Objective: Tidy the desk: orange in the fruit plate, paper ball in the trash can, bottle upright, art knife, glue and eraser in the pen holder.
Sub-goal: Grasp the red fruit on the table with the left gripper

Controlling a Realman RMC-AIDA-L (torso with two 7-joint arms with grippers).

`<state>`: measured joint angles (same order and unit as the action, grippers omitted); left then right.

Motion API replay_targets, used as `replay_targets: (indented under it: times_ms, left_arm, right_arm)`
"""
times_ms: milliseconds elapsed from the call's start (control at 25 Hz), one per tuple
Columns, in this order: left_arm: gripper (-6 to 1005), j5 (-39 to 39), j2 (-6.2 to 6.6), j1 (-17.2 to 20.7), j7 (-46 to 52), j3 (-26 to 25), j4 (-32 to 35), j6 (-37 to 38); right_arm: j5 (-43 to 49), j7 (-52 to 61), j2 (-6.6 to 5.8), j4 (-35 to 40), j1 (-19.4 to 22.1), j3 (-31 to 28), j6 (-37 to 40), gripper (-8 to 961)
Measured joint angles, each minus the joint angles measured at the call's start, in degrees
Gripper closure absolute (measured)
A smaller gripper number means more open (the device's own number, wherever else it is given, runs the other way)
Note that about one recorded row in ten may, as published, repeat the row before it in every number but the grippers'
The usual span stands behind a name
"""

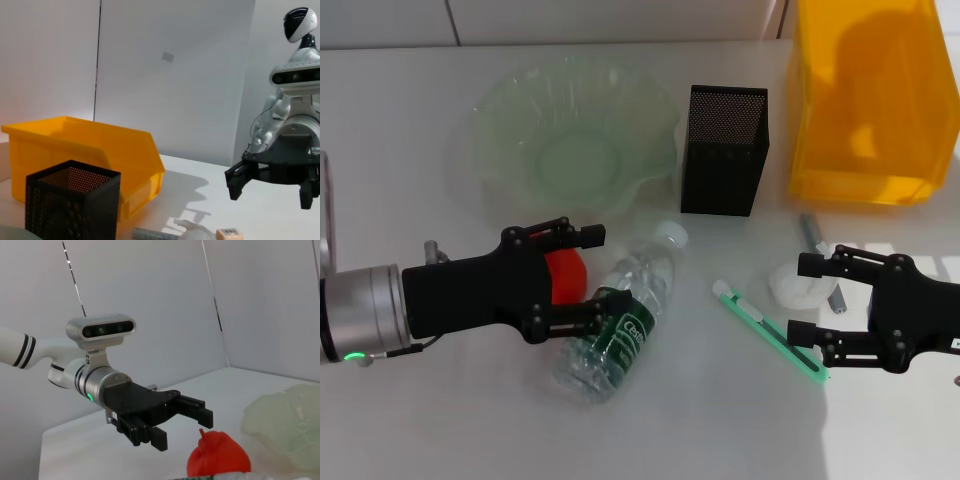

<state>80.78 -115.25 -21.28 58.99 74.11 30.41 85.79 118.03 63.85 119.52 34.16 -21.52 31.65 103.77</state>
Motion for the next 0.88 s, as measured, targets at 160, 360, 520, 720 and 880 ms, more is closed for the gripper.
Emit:
replay_targets:
  times_ms: [160, 360, 520, 720, 880]
  left_arm:
    - [200, 0.1, -0.63, 0.4, -1.0, -2.3, 0.0, 0.1]
    - [218, 0.0, -0.72, 1.7, -1.5, -5.5, 0.2, 0.2]
    - [232, 0.7, -1.11, 3.9, -1.2, -11.2, -0.1, -0.5]
    - [250, 0.9, -1.28, 4.8, -0.7, -14.7, -2.5, -4.0]
    - [264, 3.0, -1.73, 4.8, 0.2, -14.7, -3.7, -7.7]
  right_arm:
    - [-0.1, 0.0, -0.01, 0.0, 0.2, 0.0, -0.2, 114]
    - [-0.1, 0.0, 0.02, 0.0, 0.4, 0.0, -0.3, 114]
    - [-0.1, 0.0, 0.02, 0.0, 0.4, 0.0, -0.3, 115]
    - [-0.2, 0.0, -0.06, 0.0, 0.4, 0.0, -0.3, 115]
    - [-0.2, 0.0, -0.08, 0.0, 0.4, 0.0, -0.4, 116]
